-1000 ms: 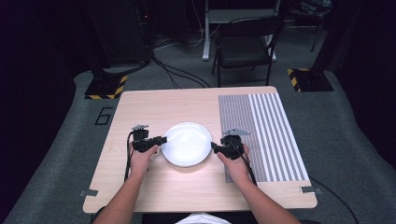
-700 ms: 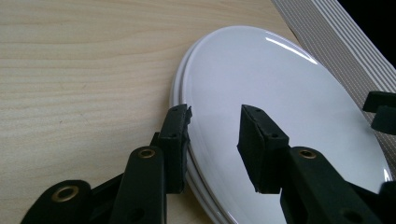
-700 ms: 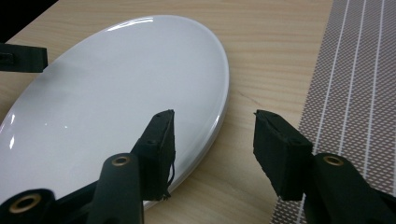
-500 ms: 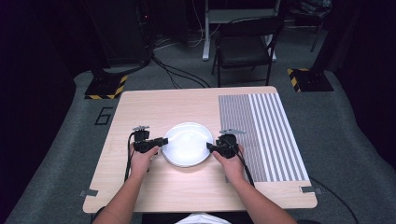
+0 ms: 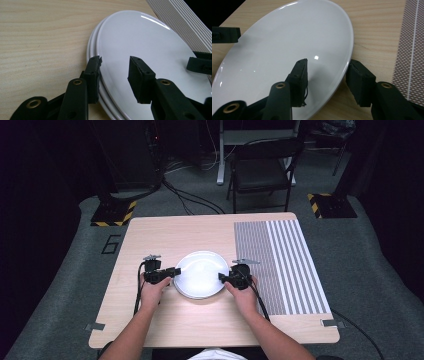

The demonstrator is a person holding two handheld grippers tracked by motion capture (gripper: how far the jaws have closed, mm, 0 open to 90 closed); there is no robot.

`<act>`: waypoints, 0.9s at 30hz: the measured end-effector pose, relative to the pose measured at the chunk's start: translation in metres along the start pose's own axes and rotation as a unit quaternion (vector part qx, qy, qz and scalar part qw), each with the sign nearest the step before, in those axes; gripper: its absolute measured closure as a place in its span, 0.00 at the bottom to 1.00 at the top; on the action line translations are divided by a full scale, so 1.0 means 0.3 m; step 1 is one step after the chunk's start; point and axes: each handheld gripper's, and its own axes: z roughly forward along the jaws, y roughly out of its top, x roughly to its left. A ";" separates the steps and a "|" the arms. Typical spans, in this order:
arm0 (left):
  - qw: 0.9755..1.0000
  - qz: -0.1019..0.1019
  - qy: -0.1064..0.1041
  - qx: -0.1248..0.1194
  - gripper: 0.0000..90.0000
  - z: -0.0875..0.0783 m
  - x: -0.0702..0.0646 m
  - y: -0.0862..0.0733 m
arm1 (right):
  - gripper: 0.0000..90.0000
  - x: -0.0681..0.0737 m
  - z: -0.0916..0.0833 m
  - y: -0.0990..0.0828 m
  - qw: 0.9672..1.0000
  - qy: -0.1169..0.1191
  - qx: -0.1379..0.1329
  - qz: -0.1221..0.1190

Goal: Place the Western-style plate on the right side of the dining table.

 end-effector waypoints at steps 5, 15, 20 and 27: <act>1.000 0.004 0.003 0.001 0.69 0.004 -0.007 -0.001 | 0.60 0.001 -0.006 0.001 1.000 -0.007 -0.003 0.003; 1.000 -0.001 -0.005 0.004 0.70 0.020 -0.023 -0.007 | 0.60 0.000 -0.040 0.016 1.000 -0.014 -0.022 0.000; 1.000 0.010 -0.012 0.011 0.70 0.033 -0.037 -0.010 | 0.60 -0.015 -0.054 0.026 1.000 -0.015 -0.025 0.002; 1.000 0.008 -0.027 0.008 0.70 0.061 -0.061 -0.013 | 0.60 -0.040 -0.082 0.033 0.999 -0.024 -0.032 0.008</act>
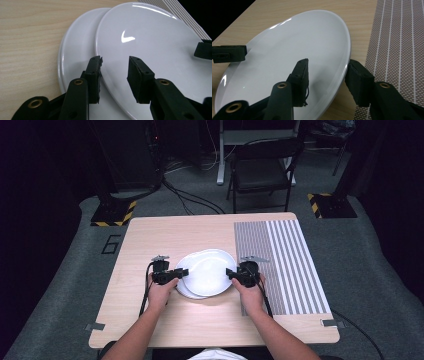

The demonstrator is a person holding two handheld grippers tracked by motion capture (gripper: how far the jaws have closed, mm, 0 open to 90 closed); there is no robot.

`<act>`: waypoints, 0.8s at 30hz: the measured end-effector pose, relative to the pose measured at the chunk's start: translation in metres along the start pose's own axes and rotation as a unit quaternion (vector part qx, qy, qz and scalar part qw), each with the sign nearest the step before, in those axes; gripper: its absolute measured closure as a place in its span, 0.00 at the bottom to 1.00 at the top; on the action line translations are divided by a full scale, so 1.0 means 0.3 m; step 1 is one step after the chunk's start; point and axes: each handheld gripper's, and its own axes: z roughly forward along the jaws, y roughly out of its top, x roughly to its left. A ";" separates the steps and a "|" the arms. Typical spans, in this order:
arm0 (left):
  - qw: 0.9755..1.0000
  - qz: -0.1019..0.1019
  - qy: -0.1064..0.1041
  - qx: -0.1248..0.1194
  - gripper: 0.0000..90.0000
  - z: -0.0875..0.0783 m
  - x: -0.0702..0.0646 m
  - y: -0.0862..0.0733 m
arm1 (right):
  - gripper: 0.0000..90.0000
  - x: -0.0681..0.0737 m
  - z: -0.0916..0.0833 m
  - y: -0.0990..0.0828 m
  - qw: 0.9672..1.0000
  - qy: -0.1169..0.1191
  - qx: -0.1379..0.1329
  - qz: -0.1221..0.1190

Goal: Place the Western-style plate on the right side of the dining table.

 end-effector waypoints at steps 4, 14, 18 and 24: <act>1.000 0.009 -0.005 0.001 0.70 0.012 -0.011 -0.001 | 0.60 -0.012 -0.014 0.003 1.000 -0.005 -0.003 0.002; 1.000 0.020 -0.009 0.001 0.70 0.032 -0.038 -0.005 | 0.58 -0.034 -0.028 0.006 1.000 -0.017 -0.005 0.005; 1.000 0.021 -0.014 0.001 0.70 0.037 -0.042 -0.005 | 0.58 -0.044 -0.032 0.006 1.000 -0.016 -0.006 0.012; 1.000 0.024 -0.013 -0.001 0.70 0.040 -0.044 -0.006 | 0.56 -0.030 -0.037 -0.004 0.999 -0.035 -0.006 -0.025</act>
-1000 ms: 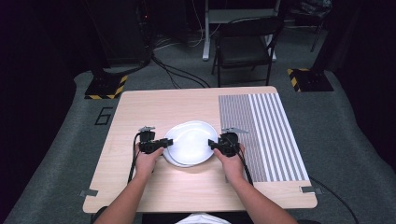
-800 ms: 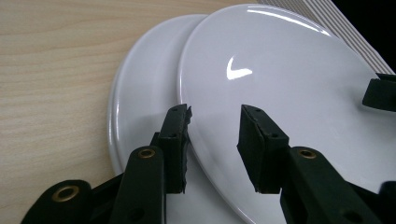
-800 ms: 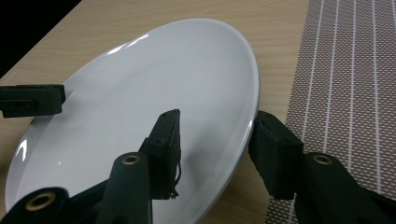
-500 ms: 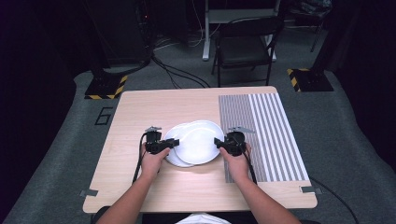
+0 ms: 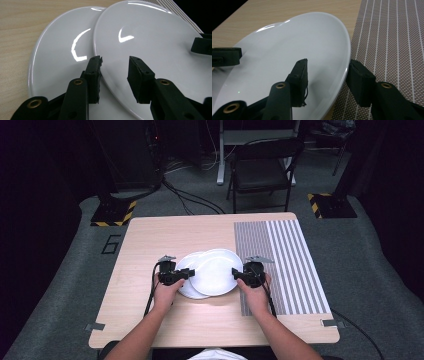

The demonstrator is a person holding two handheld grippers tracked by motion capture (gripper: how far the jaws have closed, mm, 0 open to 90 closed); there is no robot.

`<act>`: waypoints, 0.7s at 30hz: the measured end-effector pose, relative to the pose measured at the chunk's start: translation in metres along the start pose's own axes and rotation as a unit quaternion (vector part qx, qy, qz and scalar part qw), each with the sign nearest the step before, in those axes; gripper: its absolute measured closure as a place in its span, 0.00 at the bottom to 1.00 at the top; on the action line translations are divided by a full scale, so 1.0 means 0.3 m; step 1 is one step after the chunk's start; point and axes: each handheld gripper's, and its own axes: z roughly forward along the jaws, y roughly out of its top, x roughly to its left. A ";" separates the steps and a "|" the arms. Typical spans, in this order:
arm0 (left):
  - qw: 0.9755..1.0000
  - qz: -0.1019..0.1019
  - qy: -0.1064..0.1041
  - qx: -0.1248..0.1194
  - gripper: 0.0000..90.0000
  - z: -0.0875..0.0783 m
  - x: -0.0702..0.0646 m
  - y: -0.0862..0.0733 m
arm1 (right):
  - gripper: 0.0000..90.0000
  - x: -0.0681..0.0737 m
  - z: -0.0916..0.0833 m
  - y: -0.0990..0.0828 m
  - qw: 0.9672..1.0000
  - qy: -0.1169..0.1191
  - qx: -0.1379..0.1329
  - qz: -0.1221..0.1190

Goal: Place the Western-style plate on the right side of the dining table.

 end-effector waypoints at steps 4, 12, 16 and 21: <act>1.000 0.010 0.007 0.002 0.69 0.001 -0.007 -0.001 | 0.56 0.016 -0.022 -0.016 0.999 -0.018 -0.003 -0.033; 1.000 0.014 0.017 0.003 0.69 0.008 -0.012 -0.005 | 0.60 0.002 -0.067 -0.039 1.000 -0.010 0.000 -0.030; 1.000 0.014 0.020 0.003 0.69 0.010 -0.015 -0.007 | 0.61 -0.002 -0.072 -0.043 1.000 -0.006 -0.005 -0.028; 1.000 0.019 0.020 0.002 0.68 0.011 -0.019 -0.009 | 0.64 -0.004 -0.068 -0.060 1.000 -0.006 -0.006 -0.022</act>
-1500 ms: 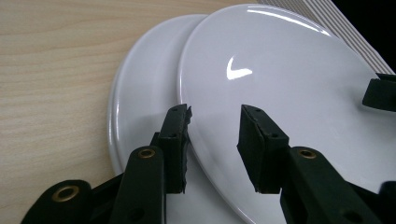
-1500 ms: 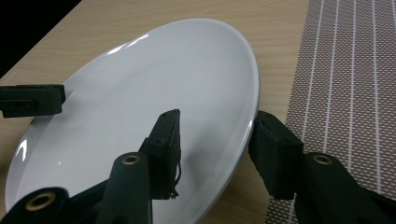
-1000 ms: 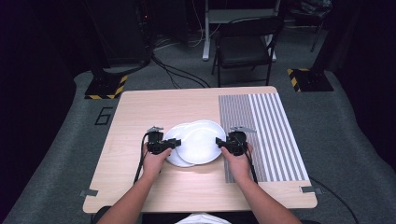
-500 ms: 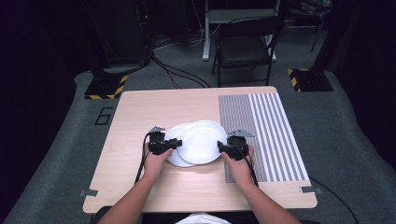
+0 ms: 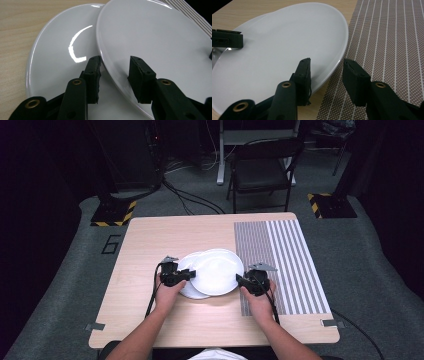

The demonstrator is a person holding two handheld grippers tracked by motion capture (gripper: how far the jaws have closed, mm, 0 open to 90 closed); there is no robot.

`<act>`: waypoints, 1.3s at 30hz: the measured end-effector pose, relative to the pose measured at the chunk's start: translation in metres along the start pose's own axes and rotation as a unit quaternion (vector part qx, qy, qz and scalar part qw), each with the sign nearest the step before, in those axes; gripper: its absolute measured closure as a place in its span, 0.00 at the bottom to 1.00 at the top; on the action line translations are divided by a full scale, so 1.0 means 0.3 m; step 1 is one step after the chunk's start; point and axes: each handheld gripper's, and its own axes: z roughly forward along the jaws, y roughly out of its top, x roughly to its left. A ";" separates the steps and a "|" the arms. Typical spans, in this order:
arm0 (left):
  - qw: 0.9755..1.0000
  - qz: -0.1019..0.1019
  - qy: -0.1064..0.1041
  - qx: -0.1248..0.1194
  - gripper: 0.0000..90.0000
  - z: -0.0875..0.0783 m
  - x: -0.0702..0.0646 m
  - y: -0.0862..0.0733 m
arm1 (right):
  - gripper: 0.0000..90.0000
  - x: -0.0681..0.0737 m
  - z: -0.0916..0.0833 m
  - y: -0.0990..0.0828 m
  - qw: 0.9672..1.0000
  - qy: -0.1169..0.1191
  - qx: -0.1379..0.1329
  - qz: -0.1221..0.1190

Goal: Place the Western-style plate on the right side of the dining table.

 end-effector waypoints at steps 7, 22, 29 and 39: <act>1.000 -0.002 -0.005 -0.004 0.64 0.003 -0.012 -0.007 | 0.64 -0.001 0.007 -0.012 1.000 0.006 -0.003 0.021; 1.000 -0.016 -0.003 -0.013 0.56 0.024 -0.036 -0.024 | 0.63 0.003 0.021 -0.025 0.999 0.001 -0.018 0.034; 0.999 -0.025 0.001 -0.021 0.56 0.028 -0.046 -0.029 | 0.62 0.011 0.025 -0.029 0.999 -0.004 -0.022 0.042; 0.999 -0.027 0.004 -0.025 0.58 0.025 -0.061 -0.028 | 0.58 0.026 0.032 -0.024 0.998 -0.024 -0.009 0.051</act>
